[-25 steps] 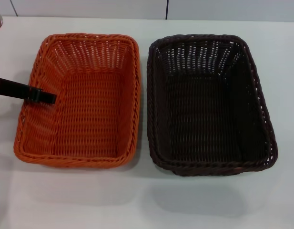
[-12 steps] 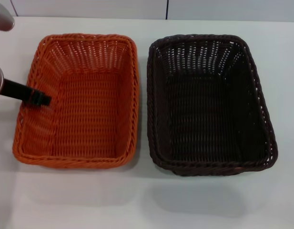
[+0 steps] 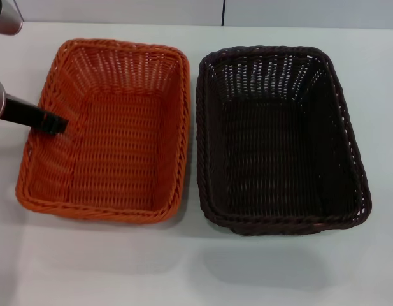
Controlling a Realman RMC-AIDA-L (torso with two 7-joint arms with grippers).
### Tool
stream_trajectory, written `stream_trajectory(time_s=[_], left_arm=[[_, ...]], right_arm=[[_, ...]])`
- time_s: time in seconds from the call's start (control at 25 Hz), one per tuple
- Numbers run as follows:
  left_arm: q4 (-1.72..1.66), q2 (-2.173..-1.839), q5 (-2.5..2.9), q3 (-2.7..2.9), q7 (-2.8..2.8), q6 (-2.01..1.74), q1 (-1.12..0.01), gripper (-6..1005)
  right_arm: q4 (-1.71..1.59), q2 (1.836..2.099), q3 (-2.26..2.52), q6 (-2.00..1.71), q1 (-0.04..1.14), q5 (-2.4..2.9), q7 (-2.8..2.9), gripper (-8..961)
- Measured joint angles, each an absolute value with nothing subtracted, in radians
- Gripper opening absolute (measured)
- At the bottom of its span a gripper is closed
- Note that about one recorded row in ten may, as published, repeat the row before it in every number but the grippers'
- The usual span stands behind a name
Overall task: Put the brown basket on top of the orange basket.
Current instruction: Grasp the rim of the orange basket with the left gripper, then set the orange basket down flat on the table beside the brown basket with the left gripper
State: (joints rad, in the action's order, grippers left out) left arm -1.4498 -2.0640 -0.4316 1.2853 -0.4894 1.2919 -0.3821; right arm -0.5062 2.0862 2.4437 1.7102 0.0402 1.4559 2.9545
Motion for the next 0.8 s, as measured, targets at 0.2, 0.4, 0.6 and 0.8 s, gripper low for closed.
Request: stream_trajectory(time_s=[0.2, 0.4, 0.6, 0.8], left_arm=[[-1.448, -2.061, -0.444, 1.274, -0.552, 1.295, -0.408, 265], [-1.44, -2.061, -0.468, 1.265, -0.671, 1.286, -0.435, 257], [-1.32, -2.059, -0.571, 1.113, -0.887, 1.297, -0.565, 251], [-1.196, -2.061, -0.626, 1.018, -1.018, 1.311, -0.685, 214]], right_arm=[[-0.506, 2.086, 2.445, 1.71, 0.041, 1.457, 2.954, 830], [-0.506, 2.086, 2.445, 1.709, 0.045, 1.457, 2.954, 830], [-0.505, 2.084, 2.445, 1.706, 0.051, 1.455, 2.954, 830], [-0.505, 2.086, 2.444, 1.71, 0.043, 1.451, 2.954, 830]])
